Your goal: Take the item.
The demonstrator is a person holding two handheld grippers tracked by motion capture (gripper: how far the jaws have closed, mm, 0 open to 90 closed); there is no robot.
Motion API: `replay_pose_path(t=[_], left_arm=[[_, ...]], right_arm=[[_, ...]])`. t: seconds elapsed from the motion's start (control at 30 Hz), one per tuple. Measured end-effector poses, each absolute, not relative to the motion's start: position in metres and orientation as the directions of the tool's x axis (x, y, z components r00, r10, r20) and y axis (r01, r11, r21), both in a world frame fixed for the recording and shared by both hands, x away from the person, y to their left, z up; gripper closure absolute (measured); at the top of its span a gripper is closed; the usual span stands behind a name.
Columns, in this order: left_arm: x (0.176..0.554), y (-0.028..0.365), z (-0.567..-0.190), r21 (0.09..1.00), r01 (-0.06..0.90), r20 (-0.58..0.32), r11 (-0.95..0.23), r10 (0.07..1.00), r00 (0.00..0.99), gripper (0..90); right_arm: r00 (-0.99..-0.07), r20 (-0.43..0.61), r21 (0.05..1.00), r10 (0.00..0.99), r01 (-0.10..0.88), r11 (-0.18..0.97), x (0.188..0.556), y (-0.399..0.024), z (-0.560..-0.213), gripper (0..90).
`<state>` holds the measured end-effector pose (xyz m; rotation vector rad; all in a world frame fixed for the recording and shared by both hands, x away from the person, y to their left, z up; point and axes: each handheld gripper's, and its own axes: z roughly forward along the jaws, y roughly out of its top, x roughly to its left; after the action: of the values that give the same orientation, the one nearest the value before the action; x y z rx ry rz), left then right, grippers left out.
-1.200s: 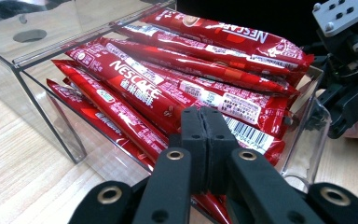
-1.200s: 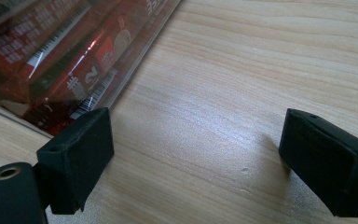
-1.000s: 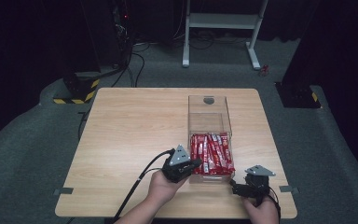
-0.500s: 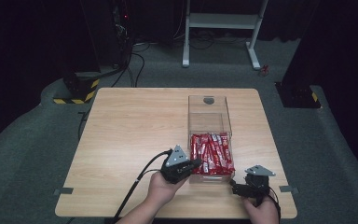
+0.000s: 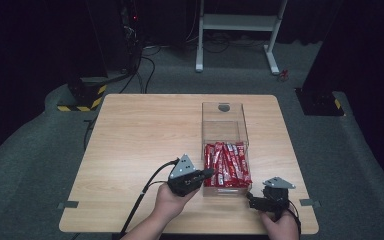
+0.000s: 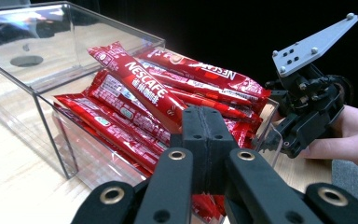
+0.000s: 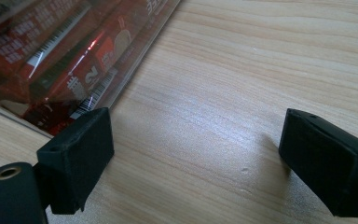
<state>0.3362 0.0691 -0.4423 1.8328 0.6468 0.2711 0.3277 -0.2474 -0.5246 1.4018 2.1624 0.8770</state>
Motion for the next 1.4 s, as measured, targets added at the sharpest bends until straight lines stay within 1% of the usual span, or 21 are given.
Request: replay_pose_path(t=[0.13, 0.27, 0.37, 0.47, 0.83, 1.1, 1.13, 1.4], left_arm=[[0.336, 0.075, -0.441, 0.93, 0.291, -0.125, -0.227, 0.548, 0.827, 90.0], [0.335, 0.087, -0.44, 0.936, 0.292, -0.142, -0.199, 0.545, 0.827, 90.0], [0.335, 0.094, -0.44, 0.94, 0.28, -0.134, -0.194, 0.545, 0.828, 89.9], [0.334, 0.103, -0.44, 0.942, 0.289, -0.154, -0.17, 0.546, 0.824, 90.0], [0.336, 0.121, -0.44, 0.945, 0.292, -0.159, -0.15, 0.569, 0.807, 90.0], [0.343, 0.132, -0.444, 0.94, 0.312, -0.171, -0.139, 0.599, 0.782, 90.0], [0.345, 0.135, -0.444, 0.94, 0.297, -0.142, -0.166, 0.6, 0.787, 90.0], [0.35, 0.149, -0.444, 0.942, 0.292, -0.128, -0.164, 0.629, 0.767, 89.9]], right_arm=[[-0.406, -0.006, 0.699, 0.914, 0.652, 0.294, 0.328, -0.247, -0.525, 9.7], [-0.406, -0.006, 0.7, 0.914, 0.651, 0.294, 0.328, -0.247, -0.525, 9.8], [-0.406, -0.007, 0.699, 0.914, 0.652, 0.294, 0.328, -0.247, -0.525, 9.8], [-0.405, -0.006, 0.699, 0.914, 0.652, 0.294, 0.328, -0.247, -0.525, 9.8], [-0.406, -0.005, 0.699, 0.914, 0.652, 0.293, 0.328, -0.247, -0.524, 9.9], [-0.407, -0.005, 0.699, 0.914, 0.652, 0.294, 0.328, -0.247, -0.524, 9.9], [-0.407, -0.005, 0.699, 0.913, 0.652, 0.294, 0.328, -0.247, -0.524, 9.9], [-0.406, -0.004, 0.698, 0.914, 0.653, 0.293, 0.328, -0.247, -0.524, 10.0]])
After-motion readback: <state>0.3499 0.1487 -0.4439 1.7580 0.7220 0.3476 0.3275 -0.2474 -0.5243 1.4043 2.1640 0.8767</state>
